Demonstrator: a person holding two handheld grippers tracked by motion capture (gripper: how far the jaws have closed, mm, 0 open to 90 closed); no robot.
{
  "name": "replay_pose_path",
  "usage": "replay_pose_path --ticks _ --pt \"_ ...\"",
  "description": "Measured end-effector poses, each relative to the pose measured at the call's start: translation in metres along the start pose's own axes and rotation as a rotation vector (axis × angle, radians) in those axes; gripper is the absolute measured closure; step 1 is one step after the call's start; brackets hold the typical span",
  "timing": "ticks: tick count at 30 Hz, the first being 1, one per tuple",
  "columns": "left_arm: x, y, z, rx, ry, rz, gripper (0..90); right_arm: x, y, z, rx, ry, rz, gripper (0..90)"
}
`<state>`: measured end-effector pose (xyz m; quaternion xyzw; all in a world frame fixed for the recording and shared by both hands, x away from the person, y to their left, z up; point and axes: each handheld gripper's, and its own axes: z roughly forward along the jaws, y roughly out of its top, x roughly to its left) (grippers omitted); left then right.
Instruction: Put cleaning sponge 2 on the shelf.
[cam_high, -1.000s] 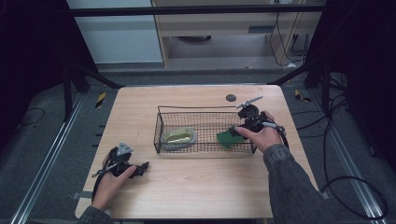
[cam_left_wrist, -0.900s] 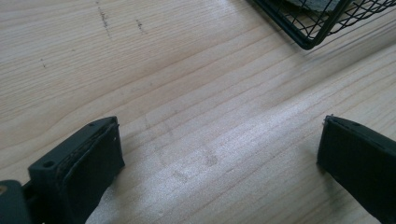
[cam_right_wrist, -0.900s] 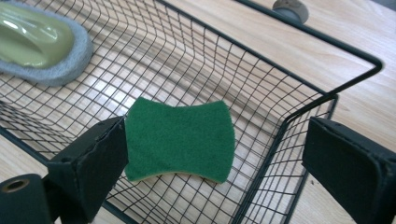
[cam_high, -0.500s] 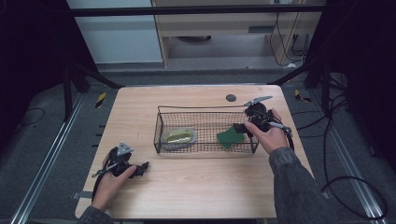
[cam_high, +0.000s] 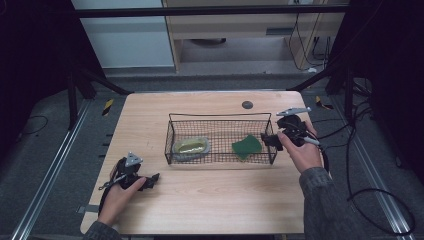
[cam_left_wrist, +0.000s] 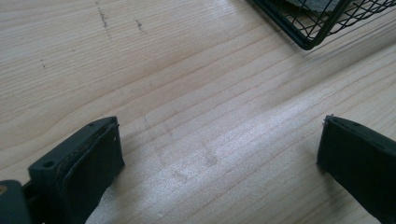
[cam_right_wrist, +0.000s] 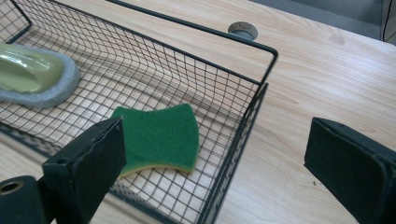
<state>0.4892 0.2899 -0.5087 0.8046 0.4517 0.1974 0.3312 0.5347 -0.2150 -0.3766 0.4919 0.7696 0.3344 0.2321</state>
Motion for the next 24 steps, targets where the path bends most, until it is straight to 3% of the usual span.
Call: replay_pose_path --ticks 7,12,24 --pt "0.000 0.000 0.000 0.000 0.000 0.000 0.0 -0.006 -0.020 -0.020 -0.054 -0.033 -0.022 5.3" --pt "0.000 0.000 0.000 -0.001 0.000 0.000 0.0 -0.012 -0.037 -0.029 -0.080 -0.055 -0.011 6.5" --pt "0.000 0.000 0.000 0.000 0.000 -0.001 0.0 -0.031 -0.079 -0.027 -0.106 -0.125 -0.009 8.4"
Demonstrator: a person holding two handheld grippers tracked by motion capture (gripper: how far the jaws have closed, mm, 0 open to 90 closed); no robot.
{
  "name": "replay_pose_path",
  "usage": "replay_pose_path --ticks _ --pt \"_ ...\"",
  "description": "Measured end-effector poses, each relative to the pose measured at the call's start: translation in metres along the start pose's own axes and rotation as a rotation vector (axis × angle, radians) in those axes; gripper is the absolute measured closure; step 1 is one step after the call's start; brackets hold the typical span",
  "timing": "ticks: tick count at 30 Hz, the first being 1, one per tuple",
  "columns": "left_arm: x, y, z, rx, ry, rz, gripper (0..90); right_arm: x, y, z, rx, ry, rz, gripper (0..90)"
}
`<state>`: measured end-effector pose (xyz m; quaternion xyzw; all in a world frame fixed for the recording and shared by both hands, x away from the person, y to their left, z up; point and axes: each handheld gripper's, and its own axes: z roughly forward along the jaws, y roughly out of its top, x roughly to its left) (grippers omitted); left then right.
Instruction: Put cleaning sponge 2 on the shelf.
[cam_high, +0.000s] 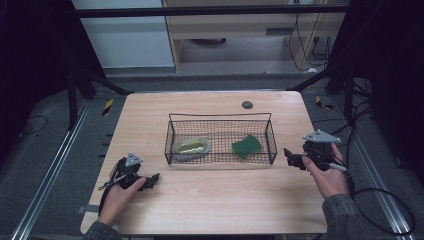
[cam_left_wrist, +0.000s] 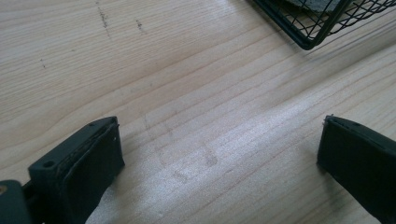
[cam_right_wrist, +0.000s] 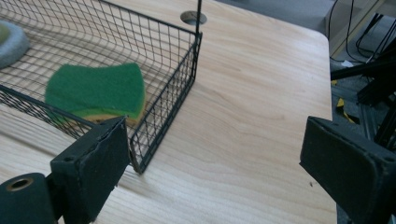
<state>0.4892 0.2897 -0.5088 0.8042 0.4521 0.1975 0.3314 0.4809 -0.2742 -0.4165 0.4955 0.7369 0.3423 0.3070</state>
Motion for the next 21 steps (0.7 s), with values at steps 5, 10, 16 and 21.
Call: replay_pose_path --ticks 5,10,16,21 --pt "0.000 0.000 0.000 0.000 0.001 0.000 0.0 -0.004 -0.012 0.007 0.018 -0.009 0.011 8.6" --pt "0.000 0.000 0.000 0.000 0.000 -0.001 0.0 -0.006 -0.023 0.017 0.041 -0.010 0.023 8.5" --pt "0.000 0.000 0.000 0.000 0.000 0.000 0.0 -0.008 -0.036 0.033 0.081 -0.008 0.028 8.0" --pt "0.000 0.000 0.000 0.000 0.000 0.000 0.0 -0.008 -0.044 0.047 0.108 0.017 0.046 8.3"
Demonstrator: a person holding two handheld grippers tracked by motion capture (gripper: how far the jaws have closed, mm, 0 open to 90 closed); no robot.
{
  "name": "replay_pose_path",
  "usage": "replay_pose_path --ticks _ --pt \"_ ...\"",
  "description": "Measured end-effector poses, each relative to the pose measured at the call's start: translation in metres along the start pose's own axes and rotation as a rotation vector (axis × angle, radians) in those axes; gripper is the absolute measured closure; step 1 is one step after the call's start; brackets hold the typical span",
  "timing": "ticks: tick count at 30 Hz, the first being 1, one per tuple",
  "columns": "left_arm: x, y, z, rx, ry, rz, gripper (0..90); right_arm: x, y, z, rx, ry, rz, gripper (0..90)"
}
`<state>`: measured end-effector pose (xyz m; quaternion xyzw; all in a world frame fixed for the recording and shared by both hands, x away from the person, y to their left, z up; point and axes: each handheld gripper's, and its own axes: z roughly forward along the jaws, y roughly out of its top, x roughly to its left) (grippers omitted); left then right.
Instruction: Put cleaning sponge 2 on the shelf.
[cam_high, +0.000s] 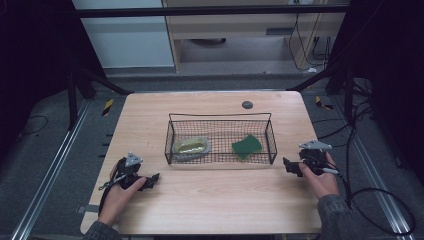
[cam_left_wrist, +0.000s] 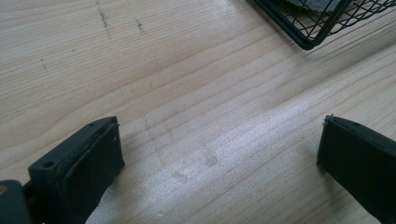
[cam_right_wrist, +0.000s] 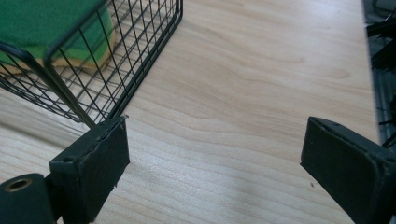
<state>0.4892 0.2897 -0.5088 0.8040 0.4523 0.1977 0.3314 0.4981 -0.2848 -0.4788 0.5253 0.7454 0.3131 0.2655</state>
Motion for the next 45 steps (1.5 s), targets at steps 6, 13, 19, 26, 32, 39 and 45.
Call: replay_pose_path --ticks 6,13,19,26,32,39,45 --pt "0.000 0.000 0.000 0.000 0.000 0.000 0.0 0.001 -0.003 0.013 0.018 0.008 0.006 8.5" --pt "0.000 0.000 0.000 0.000 0.000 0.000 0.0 -0.004 -0.003 0.028 0.028 -0.002 0.042 8.4" --pt "0.000 0.000 0.000 0.000 0.000 0.000 0.0 -0.010 -0.006 0.033 0.033 -0.013 0.073 8.3" --pt "0.000 0.000 0.000 0.000 0.000 0.000 0.0 -0.016 -0.011 0.036 0.026 0.002 0.124 7.5" --pt "0.000 0.000 0.000 0.000 0.000 0.000 0.0 -0.014 -0.012 0.037 0.021 -0.009 0.112 5.6" --pt "0.000 0.000 0.000 0.000 0.000 0.000 0.0 -0.012 -0.013 0.037 0.030 -0.003 0.099 3.5" --pt "0.000 0.000 0.001 0.000 -0.001 0.001 0.0 -0.007 -0.015 0.034 0.032 0.030 0.062 1.9"
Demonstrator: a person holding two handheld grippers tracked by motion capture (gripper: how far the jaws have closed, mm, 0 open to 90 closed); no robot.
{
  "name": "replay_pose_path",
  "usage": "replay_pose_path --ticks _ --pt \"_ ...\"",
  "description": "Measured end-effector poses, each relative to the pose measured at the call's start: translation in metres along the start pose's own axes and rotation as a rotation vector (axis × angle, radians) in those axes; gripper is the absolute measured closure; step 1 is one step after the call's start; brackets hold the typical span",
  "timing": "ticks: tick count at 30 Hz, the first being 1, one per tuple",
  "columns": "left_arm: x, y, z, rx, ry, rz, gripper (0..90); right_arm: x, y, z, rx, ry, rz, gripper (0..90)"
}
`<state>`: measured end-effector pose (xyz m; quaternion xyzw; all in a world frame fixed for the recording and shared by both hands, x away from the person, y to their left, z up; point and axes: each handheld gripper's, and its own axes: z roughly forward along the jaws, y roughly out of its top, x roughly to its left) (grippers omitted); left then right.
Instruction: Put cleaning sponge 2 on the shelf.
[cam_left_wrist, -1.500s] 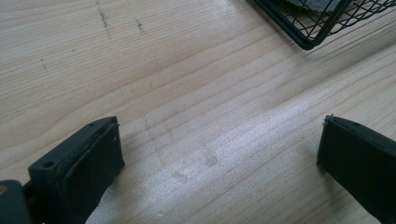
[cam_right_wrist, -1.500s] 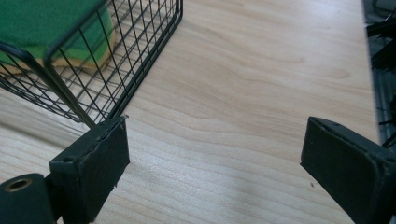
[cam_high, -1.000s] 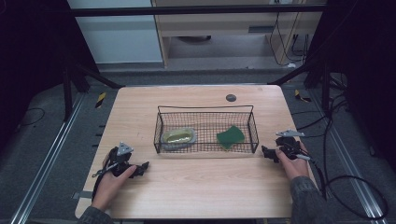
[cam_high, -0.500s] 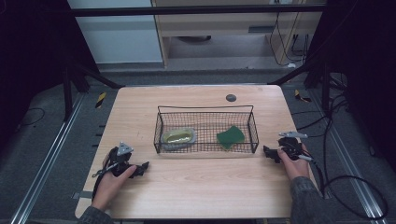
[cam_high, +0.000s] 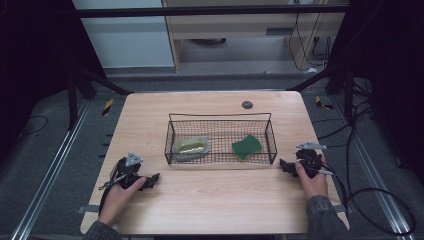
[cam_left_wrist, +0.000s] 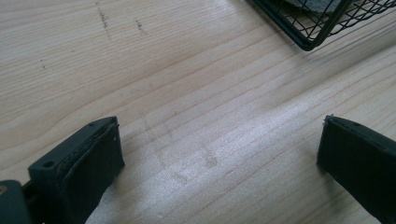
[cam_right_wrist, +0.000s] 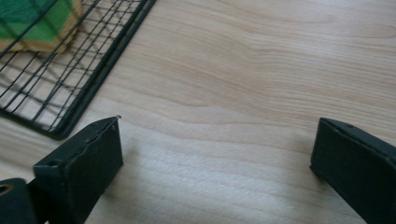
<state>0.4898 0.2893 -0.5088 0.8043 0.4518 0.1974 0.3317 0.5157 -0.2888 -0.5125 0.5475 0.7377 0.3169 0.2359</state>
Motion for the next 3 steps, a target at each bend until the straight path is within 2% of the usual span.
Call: replay_pose_path --ticks 3 --pt "0.0001 0.0002 0.0001 0.000 0.000 0.001 0.0 0.0015 -0.0004 -0.0001 -0.002 0.012 -0.010 1.6"
